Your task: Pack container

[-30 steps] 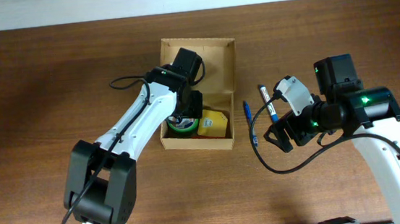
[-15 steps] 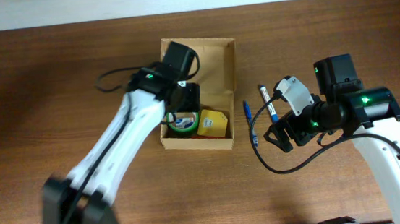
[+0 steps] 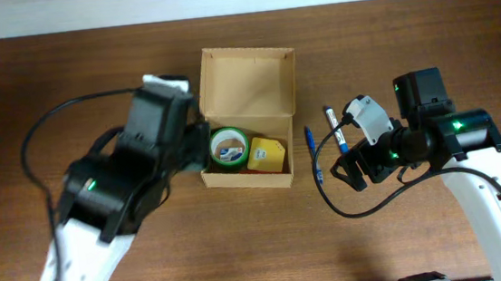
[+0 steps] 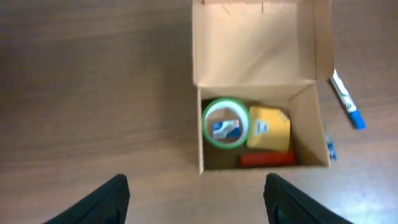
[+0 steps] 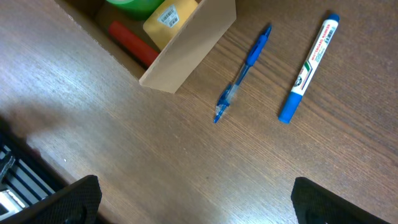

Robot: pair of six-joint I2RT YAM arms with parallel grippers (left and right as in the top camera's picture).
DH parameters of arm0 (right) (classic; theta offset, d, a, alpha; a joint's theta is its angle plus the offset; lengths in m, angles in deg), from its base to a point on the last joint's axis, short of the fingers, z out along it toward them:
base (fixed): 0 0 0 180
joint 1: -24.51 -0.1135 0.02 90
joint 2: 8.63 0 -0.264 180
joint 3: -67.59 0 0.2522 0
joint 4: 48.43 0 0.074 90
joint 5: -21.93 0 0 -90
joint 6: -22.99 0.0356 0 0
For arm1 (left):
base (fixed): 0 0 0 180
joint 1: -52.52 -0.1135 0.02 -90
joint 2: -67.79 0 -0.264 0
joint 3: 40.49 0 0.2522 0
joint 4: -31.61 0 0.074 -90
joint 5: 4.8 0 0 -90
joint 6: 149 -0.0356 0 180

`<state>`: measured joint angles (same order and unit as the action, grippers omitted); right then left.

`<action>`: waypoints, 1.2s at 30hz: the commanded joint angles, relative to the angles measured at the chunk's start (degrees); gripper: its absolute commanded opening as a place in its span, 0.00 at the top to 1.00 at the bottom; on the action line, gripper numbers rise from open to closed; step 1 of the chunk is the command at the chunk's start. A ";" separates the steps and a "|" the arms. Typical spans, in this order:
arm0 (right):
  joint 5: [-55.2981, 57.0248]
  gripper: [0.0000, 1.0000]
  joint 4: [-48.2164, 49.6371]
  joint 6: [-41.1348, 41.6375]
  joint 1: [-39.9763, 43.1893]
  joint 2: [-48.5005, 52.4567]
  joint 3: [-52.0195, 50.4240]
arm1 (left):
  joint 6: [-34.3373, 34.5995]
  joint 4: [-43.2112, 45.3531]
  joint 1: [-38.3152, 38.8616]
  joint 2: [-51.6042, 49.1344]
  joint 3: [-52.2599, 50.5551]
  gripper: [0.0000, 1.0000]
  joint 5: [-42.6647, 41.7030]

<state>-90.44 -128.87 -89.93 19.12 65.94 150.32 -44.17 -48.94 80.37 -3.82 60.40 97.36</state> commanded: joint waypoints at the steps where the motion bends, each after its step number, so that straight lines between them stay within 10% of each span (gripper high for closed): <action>1: -0.07 0.01 0.76 -0.17 0.13 -0.15 -0.02 | -3.17 -2.19 0.26 5.11 1.01 0.27 1.18; 9: -0.07 0.01 0.76 -0.17 0.13 -0.15 -0.02 | -3.21 -8.37 0.26 13.07 1.01 0.00 0.87; 36: 4.39 0.01 4.85 8.79 0.13 -0.13 -0.02 | -15.74 -14.95 0.26 14.38 1.01 0.00 -9.27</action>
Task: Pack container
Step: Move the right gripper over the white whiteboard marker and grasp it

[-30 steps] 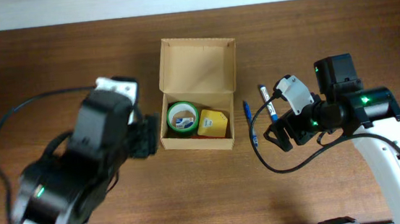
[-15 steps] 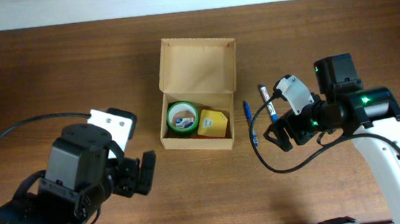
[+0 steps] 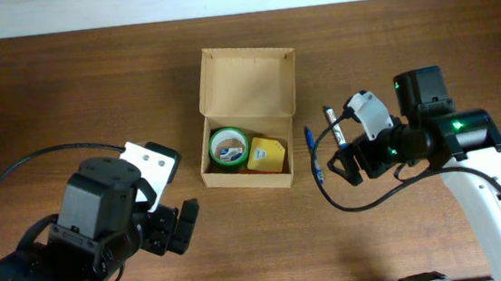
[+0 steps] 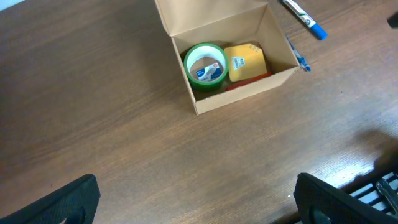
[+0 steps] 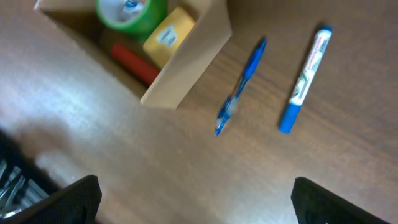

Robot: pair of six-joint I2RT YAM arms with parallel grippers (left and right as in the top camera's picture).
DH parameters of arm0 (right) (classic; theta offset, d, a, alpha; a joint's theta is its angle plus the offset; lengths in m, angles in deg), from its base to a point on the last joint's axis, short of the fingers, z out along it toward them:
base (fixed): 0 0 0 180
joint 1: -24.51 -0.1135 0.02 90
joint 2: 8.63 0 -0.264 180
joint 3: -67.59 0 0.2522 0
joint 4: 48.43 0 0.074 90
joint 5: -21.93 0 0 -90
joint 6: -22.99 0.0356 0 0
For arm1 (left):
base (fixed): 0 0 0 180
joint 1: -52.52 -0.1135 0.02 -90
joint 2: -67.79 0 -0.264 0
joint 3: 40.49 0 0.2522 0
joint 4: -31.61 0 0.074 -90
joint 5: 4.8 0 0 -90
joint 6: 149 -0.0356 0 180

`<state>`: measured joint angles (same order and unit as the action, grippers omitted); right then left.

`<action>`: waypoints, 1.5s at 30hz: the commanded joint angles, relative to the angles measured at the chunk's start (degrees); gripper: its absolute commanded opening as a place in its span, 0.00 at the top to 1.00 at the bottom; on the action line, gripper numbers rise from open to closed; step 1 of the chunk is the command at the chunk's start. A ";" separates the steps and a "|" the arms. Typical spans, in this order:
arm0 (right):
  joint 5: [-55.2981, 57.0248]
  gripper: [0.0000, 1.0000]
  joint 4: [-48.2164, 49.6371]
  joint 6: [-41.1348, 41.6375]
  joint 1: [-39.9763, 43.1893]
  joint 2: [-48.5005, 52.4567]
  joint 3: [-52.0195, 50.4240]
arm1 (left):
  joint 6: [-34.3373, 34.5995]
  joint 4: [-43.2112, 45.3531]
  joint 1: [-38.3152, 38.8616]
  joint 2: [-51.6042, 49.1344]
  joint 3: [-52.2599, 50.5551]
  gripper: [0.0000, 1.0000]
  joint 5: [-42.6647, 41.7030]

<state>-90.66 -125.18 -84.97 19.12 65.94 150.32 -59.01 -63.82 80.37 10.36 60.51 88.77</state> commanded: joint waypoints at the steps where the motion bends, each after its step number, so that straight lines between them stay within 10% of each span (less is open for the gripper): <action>1: 8.33 0.01 2.14 6.73 0.13 0.11 -0.02 | -0.90 -0.07 0.26 0.20 0.90 0.00 -0.68; 16: 17.55 0.04 16.22 12.41 0.17 16.98 -0.02 | -0.90 -0.07 0.26 0.20 0.90 0.00 -0.66; 45: 19.37 0.45 30.32 14.32 -2.10 35.43 -0.09 | -0.90 -0.07 0.26 0.20 0.90 0.00 -0.66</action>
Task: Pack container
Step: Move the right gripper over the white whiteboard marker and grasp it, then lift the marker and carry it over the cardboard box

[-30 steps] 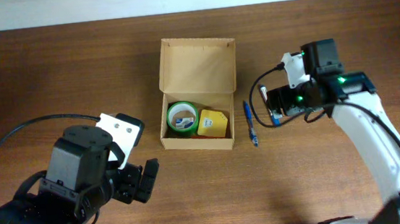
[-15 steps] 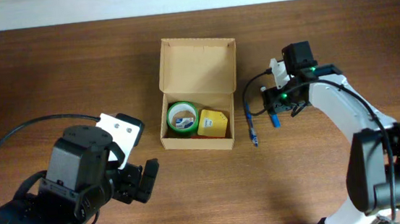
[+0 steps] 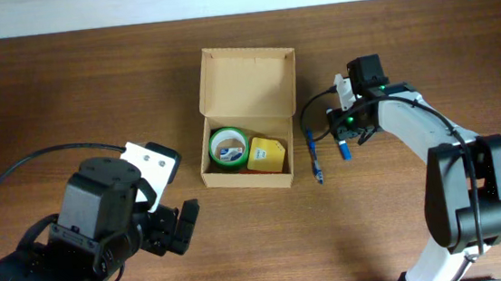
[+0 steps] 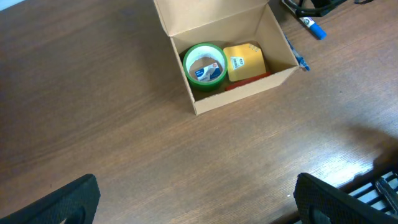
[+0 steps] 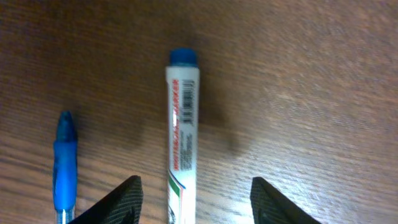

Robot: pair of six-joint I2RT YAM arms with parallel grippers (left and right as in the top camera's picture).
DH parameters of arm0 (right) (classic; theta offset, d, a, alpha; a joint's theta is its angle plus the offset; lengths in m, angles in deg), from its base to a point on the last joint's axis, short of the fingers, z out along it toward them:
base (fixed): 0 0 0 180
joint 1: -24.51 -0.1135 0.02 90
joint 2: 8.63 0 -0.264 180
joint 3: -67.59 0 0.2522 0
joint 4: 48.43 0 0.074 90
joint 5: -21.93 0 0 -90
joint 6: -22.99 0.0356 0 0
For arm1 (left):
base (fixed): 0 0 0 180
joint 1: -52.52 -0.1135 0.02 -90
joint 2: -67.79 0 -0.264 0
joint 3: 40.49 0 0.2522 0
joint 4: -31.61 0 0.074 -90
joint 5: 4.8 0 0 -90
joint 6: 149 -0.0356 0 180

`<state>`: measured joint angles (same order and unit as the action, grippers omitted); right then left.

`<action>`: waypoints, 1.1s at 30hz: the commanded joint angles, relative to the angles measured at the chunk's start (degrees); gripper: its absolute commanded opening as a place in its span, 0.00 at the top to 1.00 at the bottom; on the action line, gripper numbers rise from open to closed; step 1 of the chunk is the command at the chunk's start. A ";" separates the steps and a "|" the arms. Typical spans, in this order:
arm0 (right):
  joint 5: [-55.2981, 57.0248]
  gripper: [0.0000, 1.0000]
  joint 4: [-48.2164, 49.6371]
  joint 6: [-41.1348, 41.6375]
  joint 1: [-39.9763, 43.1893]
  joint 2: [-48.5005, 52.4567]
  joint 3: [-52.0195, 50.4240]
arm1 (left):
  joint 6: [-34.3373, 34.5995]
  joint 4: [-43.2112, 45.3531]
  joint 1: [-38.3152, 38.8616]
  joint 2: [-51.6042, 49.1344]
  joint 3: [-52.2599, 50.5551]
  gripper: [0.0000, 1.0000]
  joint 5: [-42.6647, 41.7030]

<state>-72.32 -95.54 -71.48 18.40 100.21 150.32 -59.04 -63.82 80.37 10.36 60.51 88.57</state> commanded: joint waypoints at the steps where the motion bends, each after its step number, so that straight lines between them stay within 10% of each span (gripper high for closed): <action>1: 2.40 0.45 0.92 1.57 -1.86 1.16 -0.09 | -0.87 -0.07 0.26 0.20 0.90 0.00 -0.48; 26: 4.70 0.46 1.49 3.93 -3.67 3.15 -0.46 | -0.87 -0.07 0.26 0.20 0.90 0.00 -0.48; 33: 4.70 0.67 1.70 3.93 -3.63 3.19 -0.46 | -0.87 -0.07 0.26 0.20 0.90 0.00 -0.48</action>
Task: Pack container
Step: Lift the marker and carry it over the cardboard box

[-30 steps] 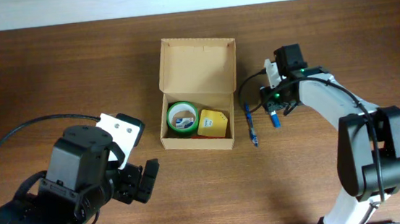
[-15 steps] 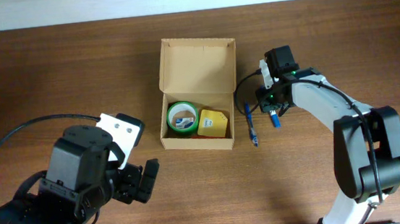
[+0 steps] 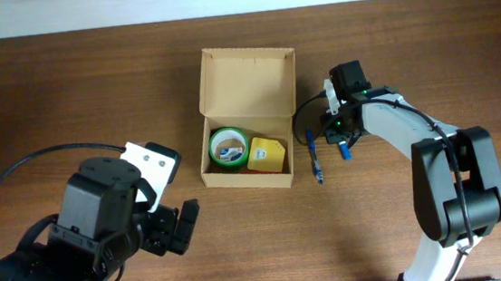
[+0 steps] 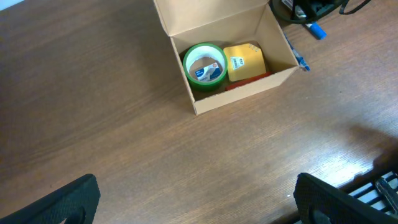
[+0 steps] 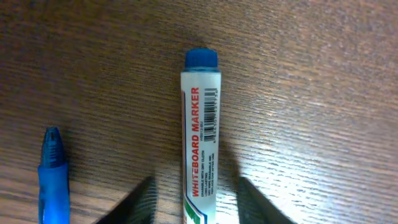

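An open cardboard box (image 3: 247, 178) stands mid-table with a green tape roll (image 3: 229, 148), a yellow block (image 3: 267, 154) and a red stick (image 4: 249, 79) inside. To the right of it lie a blue pen (image 3: 313, 158) and a whiteboard marker (image 5: 199, 143) with a blue cap. My right gripper (image 5: 196, 185) is low over the marker, open, one finger on each side with a small gap to the barrel. In the overhead view the right gripper (image 3: 338, 131) hides most of the marker. My left gripper (image 4: 199, 205) hangs wide open over bare table in front of the box.
The blue pen (image 5: 53, 180) lies just left of the marker, close to the right gripper's left finger (image 5: 144, 198). The box's raised lid flap (image 3: 247, 84) stands at the far side. The left arm's bulk (image 3: 95, 236) fills the front left of the table.
My right gripper has come closer down on the marker and its fingers stand nearer together on either side of the barrel. The left arm has not moved.
At first my left gripper was open at the box's left side and the right one hovered high, right of the pens. Then the left arm stood back at the front left. Later the right gripper straddled the marker, and now it sits tighter around it.
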Robot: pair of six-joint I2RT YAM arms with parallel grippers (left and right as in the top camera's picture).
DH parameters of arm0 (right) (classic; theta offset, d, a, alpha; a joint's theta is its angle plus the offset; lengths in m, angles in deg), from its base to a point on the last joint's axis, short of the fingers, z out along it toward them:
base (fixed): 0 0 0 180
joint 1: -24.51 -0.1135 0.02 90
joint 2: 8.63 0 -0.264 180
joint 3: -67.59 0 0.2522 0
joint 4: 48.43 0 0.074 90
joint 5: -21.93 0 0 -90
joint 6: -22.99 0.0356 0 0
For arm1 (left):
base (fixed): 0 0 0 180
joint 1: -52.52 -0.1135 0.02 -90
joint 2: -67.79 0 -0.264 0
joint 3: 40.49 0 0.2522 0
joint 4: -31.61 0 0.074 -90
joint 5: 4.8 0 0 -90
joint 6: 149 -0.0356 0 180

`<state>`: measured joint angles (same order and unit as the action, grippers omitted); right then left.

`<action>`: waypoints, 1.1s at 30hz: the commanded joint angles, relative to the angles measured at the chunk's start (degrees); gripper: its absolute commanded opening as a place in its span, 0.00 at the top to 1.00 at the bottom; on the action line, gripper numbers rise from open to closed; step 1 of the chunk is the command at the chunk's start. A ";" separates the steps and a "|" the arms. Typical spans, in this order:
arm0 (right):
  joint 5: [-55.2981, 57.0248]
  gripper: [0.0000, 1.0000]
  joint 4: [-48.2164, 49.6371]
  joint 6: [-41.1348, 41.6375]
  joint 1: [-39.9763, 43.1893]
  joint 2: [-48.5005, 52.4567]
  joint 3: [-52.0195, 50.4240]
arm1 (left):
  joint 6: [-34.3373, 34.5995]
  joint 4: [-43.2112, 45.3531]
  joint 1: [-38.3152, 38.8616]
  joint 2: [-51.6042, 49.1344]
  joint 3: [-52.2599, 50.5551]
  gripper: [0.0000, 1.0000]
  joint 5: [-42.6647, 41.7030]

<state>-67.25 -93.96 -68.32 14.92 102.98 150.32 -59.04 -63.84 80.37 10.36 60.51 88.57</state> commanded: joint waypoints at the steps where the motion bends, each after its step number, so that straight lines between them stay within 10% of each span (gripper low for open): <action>1: -0.37 0.73 0.13 0.76 -0.15 0.42 -0.46 | -0.87 -0.04 0.26 0.20 0.90 0.00 -0.46; 7: -0.33 0.96 -0.22 1.57 -0.15 0.42 -0.39 | -0.90 -0.04 0.26 0.20 0.90 0.00 -0.48; 33: 5.22 0.97 -33.27 3.32 -0.07 -4.81 35.21 | -0.87 -0.04 0.26 0.20 0.90 0.00 -0.46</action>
<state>-63.10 -126.14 -65.52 14.92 100.43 182.23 -59.04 -63.84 80.37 10.36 60.51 88.57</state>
